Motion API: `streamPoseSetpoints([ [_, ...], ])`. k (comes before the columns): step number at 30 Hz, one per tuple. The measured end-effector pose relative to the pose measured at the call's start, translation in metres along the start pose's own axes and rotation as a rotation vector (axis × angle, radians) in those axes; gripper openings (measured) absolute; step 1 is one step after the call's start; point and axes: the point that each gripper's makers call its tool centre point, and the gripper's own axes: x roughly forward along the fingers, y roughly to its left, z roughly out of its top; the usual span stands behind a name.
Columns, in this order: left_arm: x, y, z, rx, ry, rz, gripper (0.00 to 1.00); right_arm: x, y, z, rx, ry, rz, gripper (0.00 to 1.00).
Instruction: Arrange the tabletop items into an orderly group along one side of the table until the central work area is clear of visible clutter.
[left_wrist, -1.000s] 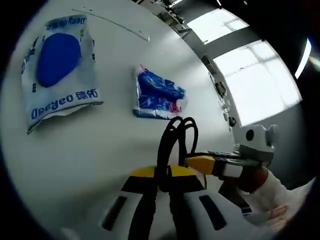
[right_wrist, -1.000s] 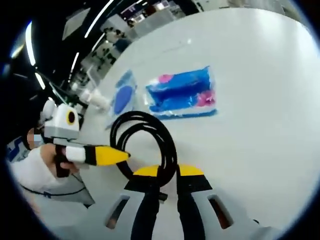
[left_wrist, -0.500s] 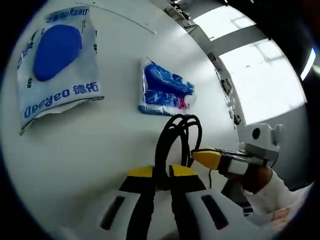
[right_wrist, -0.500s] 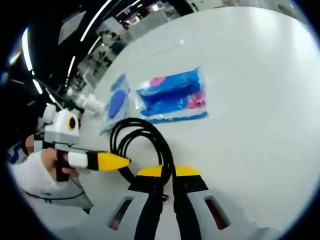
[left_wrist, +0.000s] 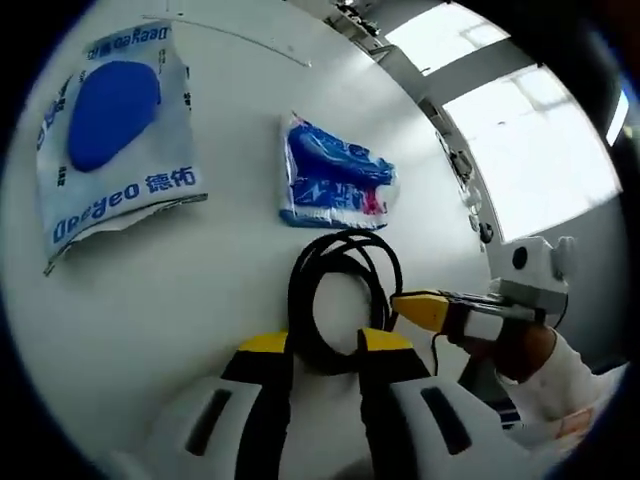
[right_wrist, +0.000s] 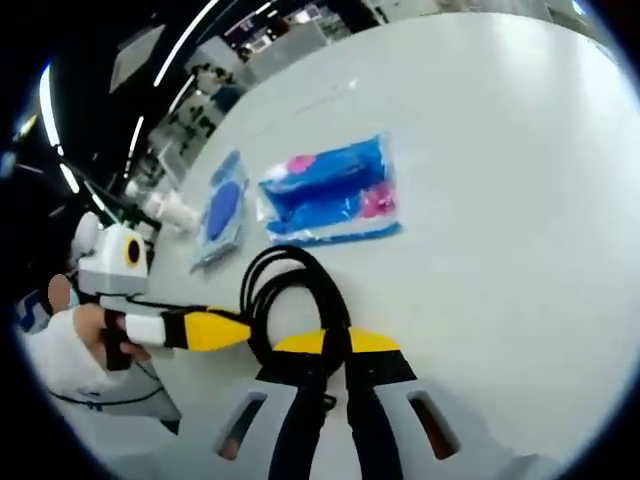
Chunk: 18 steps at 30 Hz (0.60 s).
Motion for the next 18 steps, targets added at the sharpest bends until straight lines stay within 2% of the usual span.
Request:
streamPoseSetpoints([
  [4, -0.003, 0.001, 0.002, 0.012, -0.013, 0.011, 0.26, 0.000, 0.001, -0.001, -0.008, 0.002, -0.003, 0.04],
  [11, -0.012, -0.002, 0.008, 0.019, -0.039, 0.000, 0.24, -0.004, 0.000, 0.003, -0.035, -0.021, -0.008, 0.05],
  [14, -0.017, 0.001, 0.010, 0.066, -0.056, 0.024, 0.27, -0.011, 0.006, 0.009, -0.038, -0.057, 0.008, 0.03],
  [18, -0.024, 0.000, 0.010, 0.079, -0.079, 0.022, 0.33, -0.022, 0.011, 0.011, -0.031, -0.099, 0.031, 0.08],
])
